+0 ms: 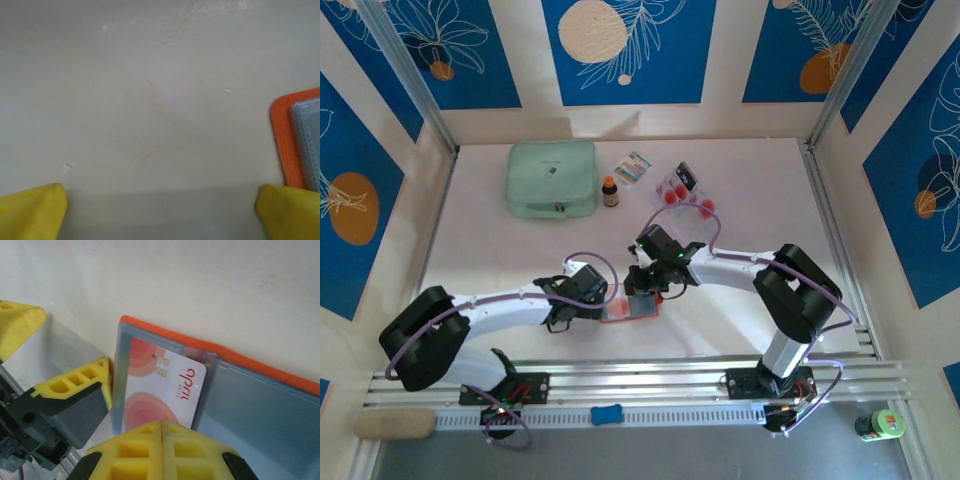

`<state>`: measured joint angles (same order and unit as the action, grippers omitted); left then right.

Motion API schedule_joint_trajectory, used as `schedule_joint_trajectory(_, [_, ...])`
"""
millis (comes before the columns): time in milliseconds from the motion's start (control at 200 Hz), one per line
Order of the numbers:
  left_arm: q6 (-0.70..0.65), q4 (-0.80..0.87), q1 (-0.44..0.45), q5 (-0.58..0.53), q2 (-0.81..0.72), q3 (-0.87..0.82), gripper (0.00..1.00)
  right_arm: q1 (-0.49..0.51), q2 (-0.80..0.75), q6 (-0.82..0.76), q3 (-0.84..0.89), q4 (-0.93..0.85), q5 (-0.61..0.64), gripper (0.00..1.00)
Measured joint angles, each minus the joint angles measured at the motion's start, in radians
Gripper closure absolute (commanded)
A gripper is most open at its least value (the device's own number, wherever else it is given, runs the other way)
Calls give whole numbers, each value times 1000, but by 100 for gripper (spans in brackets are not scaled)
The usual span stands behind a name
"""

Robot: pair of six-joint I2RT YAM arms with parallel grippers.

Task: Put the credit cards into the card holder

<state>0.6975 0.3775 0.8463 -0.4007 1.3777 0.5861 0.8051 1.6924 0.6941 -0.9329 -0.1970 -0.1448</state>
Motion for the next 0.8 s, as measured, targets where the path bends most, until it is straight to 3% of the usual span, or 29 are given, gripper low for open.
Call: schedule_joint_trajectory(800, [-26,-10,0,0,5,0,0,48,121,-8,-88,-67,33,100])
